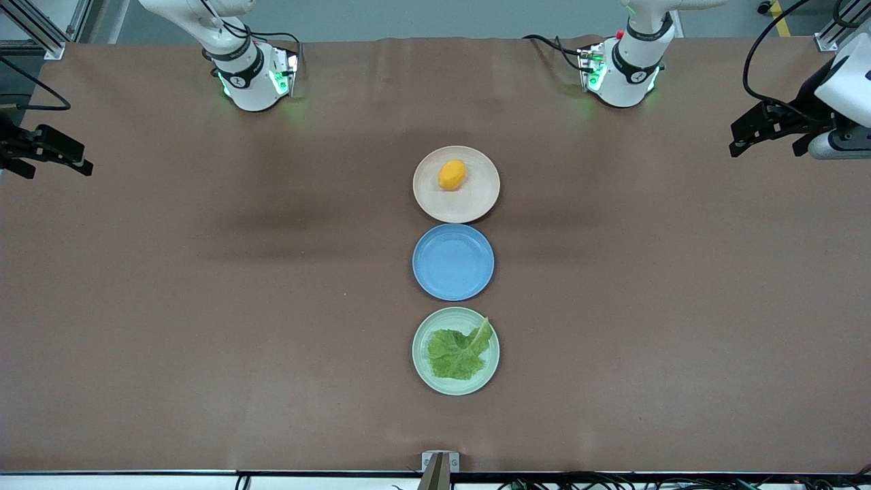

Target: Pick lemon and lettuce from plates

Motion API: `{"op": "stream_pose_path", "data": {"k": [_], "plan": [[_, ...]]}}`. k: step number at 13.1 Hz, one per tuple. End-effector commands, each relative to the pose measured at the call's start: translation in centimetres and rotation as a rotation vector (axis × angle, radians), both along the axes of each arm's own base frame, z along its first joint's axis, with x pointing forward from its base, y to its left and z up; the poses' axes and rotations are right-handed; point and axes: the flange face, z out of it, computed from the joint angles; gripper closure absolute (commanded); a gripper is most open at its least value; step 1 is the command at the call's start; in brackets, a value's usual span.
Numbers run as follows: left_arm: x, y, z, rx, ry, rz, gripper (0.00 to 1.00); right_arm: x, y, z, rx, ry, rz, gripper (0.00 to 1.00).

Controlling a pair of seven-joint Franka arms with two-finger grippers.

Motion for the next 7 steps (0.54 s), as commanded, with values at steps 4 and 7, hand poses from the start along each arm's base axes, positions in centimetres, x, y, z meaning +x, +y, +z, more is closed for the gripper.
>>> {"op": "stream_pose_path", "data": {"k": [4, 7], "plan": [[0.4, 0.2, 0.3, -0.023, -0.003, -0.011, 0.0, -1.2, -0.1, -0.2, 0.01, 0.012, -0.012, 0.0], [1.5, 0.1, 0.1, -0.026, -0.003, 0.004, 0.0, -1.1, 0.0, -0.1, 0.001, 0.004, 0.0, 0.0]]}}
